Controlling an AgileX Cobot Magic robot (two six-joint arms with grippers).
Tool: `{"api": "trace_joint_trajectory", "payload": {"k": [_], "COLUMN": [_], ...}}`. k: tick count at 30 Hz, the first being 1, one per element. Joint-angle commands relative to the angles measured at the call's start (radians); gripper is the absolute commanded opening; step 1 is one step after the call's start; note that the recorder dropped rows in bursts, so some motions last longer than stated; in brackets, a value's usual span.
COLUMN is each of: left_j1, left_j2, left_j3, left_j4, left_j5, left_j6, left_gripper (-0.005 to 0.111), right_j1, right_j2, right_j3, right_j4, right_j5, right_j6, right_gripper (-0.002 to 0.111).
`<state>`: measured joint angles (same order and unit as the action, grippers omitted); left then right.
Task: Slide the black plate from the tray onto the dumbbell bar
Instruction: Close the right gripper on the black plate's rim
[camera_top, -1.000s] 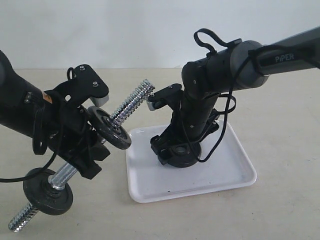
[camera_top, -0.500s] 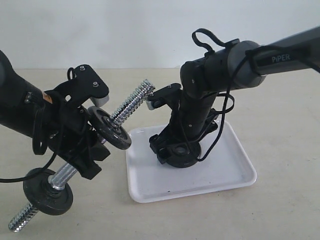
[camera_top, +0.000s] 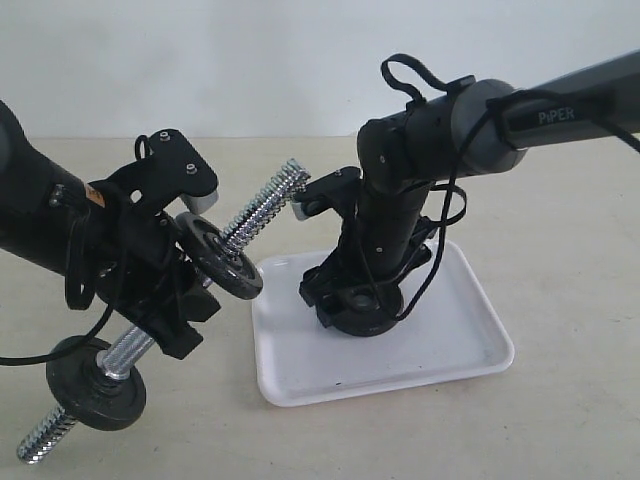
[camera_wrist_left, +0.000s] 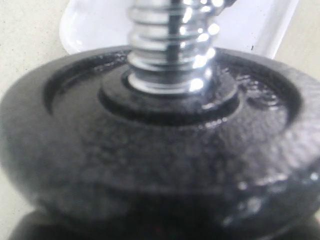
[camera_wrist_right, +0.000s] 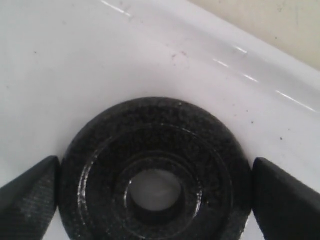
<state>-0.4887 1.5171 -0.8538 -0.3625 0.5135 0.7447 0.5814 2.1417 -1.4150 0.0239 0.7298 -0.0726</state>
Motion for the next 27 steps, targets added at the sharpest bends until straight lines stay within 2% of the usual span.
{"api": "trace_joint_trajectory", "payload": {"k": [1, 6, 23, 25, 27], "left_j1": [-0.004, -0.004, -0.004, -0.004, -0.004], "left_j2": [-0.056, -0.056, -0.056, -0.056, -0.056], "left_j3": [-0.04, -0.04, -0.04, -0.04, -0.04], "left_j4": [-0.048, -0.048, -0.048, -0.048, -0.048], "left_j5": [-0.094, -0.094, -0.094, -0.094, -0.094], "left_j6": [0.004, 0.004, 0.004, 0.004, 0.004], "left_gripper": [0.004, 0.004, 0.004, 0.004, 0.004], "right_j1": [-0.003, -0.003, -0.003, -0.003, -0.003], "right_j2": [0.05, 0.06, 0.065, 0.065, 0.065], "right_j3": [0.028, 0.028, 0.028, 0.028, 0.028], "right_j4": [-0.008, -0.008, -0.034, -0.034, -0.034], "right_j5": [0.158, 0.22, 0.217, 0.22, 0.23], "right_j6": [0.003, 0.011, 0.014, 0.022, 0.022], "right_gripper": [0.079, 0.079, 0.08, 0.078, 0.072]}}
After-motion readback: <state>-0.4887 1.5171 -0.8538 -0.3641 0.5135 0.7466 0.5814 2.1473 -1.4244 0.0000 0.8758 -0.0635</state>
